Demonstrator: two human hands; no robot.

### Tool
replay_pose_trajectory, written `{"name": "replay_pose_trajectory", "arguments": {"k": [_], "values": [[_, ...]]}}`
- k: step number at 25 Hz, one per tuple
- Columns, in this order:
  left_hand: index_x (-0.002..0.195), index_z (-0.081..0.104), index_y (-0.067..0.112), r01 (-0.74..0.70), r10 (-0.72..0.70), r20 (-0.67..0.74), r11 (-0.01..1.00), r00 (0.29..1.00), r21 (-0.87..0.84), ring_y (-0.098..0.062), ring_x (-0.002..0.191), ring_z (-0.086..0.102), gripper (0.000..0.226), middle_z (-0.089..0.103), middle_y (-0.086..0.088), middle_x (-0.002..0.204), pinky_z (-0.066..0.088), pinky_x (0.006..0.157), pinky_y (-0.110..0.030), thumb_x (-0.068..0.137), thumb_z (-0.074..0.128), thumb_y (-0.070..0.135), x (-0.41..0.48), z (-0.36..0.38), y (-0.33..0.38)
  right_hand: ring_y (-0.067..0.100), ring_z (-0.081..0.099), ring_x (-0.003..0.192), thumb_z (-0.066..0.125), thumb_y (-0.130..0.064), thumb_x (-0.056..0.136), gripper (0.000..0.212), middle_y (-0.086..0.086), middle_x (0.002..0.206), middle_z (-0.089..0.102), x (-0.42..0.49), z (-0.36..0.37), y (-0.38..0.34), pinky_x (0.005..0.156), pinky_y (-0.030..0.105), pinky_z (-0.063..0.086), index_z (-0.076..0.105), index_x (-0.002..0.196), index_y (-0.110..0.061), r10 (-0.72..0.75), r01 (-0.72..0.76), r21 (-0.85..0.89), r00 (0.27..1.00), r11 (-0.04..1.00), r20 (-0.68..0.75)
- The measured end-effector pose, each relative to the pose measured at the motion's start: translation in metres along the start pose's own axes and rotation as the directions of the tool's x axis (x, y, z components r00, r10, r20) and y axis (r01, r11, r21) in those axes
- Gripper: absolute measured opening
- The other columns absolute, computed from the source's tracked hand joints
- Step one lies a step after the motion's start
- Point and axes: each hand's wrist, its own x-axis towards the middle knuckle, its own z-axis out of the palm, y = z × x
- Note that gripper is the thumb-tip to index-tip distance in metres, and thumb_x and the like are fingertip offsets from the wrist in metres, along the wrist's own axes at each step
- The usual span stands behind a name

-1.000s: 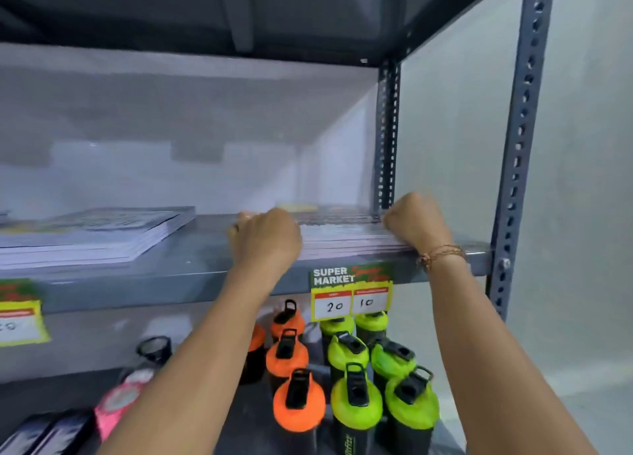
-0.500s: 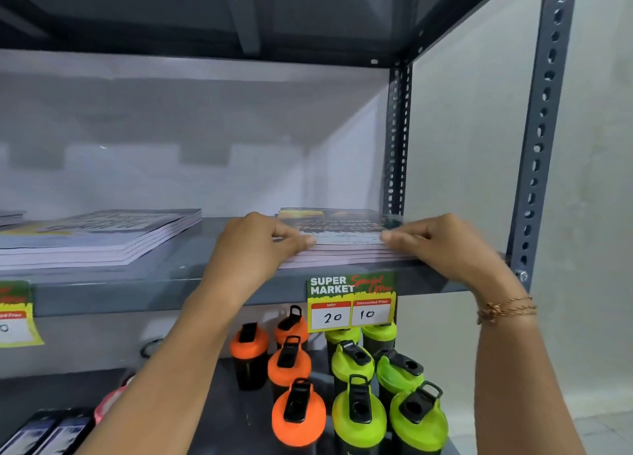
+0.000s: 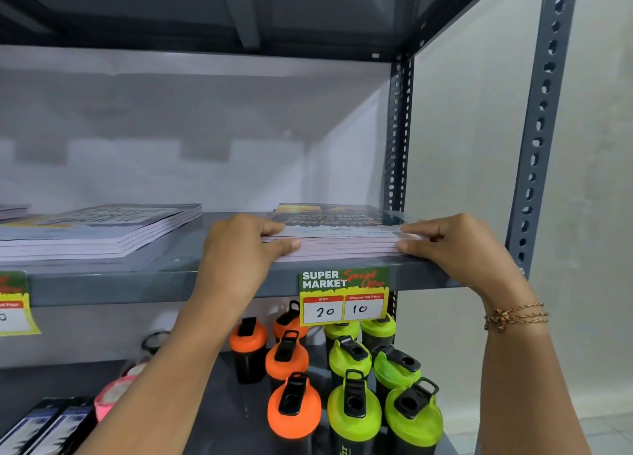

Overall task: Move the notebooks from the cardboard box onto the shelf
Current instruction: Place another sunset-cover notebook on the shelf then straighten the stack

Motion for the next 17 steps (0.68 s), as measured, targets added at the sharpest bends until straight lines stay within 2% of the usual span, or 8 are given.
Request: {"name": "replay_pose_trajectory", "arguments": {"k": [5, 7, 9, 10, 11, 13, 15, 17], "values": [[0.107, 0.073, 0.009, -0.005, 0.005, 0.005, 1.0, 1.0, 0.012, -0.026, 0.101, 0.064, 0.029, 0.074, -0.014, 0.107, 0.046, 0.084, -0.026, 0.083, 0.071, 0.025, -0.0038, 0.0014, 0.0057, 0.017, 0.055, 0.12, 0.069, -0.026, 0.082, 0.035, 0.005, 0.127, 0.064, 0.0001, 0.0017, 0.0012, 0.085, 0.013, 0.033, 0.067, 0.113, -0.011, -0.015, 0.015, 0.014, 1.0, 1.0, -0.007], [0.11, 0.071, 0.009, -0.009, 0.008, 0.034, 0.999, 0.999, 0.033, -0.025, 0.108, 0.062, 0.032, 0.072, -0.011, 0.115, 0.047, 0.092, -0.029, 0.084, 0.069, 0.027, -0.0036, 0.0025, 0.0051, 0.021, 0.055, 0.121, 0.068, -0.025, 0.083, 0.033, 0.009, 0.126, 0.064, 0.0008, 0.0025, 0.0019, 0.087, 0.015, 0.037, 0.068, 0.112, -0.008, -0.021, 0.021, 0.001, 1.0, 1.0, -0.002], [0.115, 0.068, 0.01, -0.009, 0.008, 0.032, 0.999, 0.999, 0.036, -0.023, 0.116, 0.059, 0.034, 0.068, -0.008, 0.122, 0.044, 0.101, -0.031, 0.086, 0.067, 0.027, -0.0047, 0.0031, 0.005, 0.028, 0.057, 0.116, 0.067, -0.024, 0.083, 0.032, 0.019, 0.118, 0.067, -0.0003, 0.0032, 0.0013, 0.08, 0.019, 0.043, 0.069, 0.104, 0.0, -0.031, 0.031, -0.021, 0.999, 0.999, -0.011], [0.114, 0.069, 0.009, -0.007, 0.006, 0.022, 1.0, 1.0, 0.03, -0.023, 0.117, 0.059, 0.034, 0.069, -0.009, 0.122, 0.045, 0.102, -0.032, 0.086, 0.067, 0.027, -0.0058, 0.0031, 0.0049, 0.03, 0.058, 0.113, 0.068, -0.024, 0.083, 0.032, 0.022, 0.115, 0.067, -0.0011, 0.0036, 0.0005, 0.076, 0.023, 0.041, 0.069, 0.101, 0.003, -0.036, 0.036, -0.025, 0.999, 0.999, -0.022], [0.111, 0.07, 0.008, -0.006, 0.006, 0.011, 1.0, 1.0, 0.025, -0.024, 0.115, 0.06, 0.031, 0.07, -0.01, 0.119, 0.047, 0.1, -0.033, 0.086, 0.068, 0.026, -0.0062, 0.0036, 0.005, 0.029, 0.059, 0.112, 0.068, -0.023, 0.083, 0.031, 0.02, 0.114, 0.068, -0.0017, 0.0032, 0.0004, 0.071, 0.024, 0.039, 0.07, 0.101, 0.002, -0.037, 0.036, -0.019, 0.999, 0.999, -0.037], [0.1, 0.075, 0.004, -0.006, 0.006, 0.003, 0.999, 1.0, 0.032, -0.029, 0.106, 0.064, 0.027, 0.074, -0.017, 0.107, 0.049, 0.093, -0.037, 0.085, 0.068, 0.026, -0.0073, 0.0043, 0.0058, 0.021, 0.059, 0.113, 0.071, -0.023, 0.081, 0.03, 0.011, 0.118, 0.069, -0.0027, 0.0019, 0.0001, 0.065, 0.011, 0.032, 0.07, 0.105, -0.005, -0.032, 0.033, 0.004, 0.998, 0.999, -0.059], [0.095, 0.075, 0.0, -0.018, 0.017, 0.011, 0.998, 1.0, 0.058, -0.032, 0.103, 0.064, 0.029, 0.074, -0.02, 0.104, 0.051, 0.092, -0.04, 0.085, 0.068, 0.026, -0.0082, 0.0055, 0.0072, 0.015, 0.058, 0.113, 0.072, -0.026, 0.08, 0.033, 0.005, 0.121, 0.068, -0.004, 0.0005, 0.001, 0.071, 0.005, 0.031, 0.069, 0.109, -0.01, -0.033, 0.034, 0.014, 0.998, 0.999, -0.06], [0.099, 0.074, 0.002, -0.014, 0.014, 0.007, 0.997, 1.0, 0.076, -0.031, 0.104, 0.064, 0.029, 0.074, -0.018, 0.106, 0.051, 0.093, -0.041, 0.085, 0.068, 0.027, -0.0081, 0.0061, 0.0083, 0.01, 0.058, 0.109, 0.072, -0.027, 0.079, 0.037, 0.002, 0.123, 0.066, -0.0052, -0.0004, 0.0022, 0.078, 0.009, 0.034, 0.068, 0.112, -0.013, -0.036, 0.037, 0.021, 0.998, 0.999, -0.055]]}}
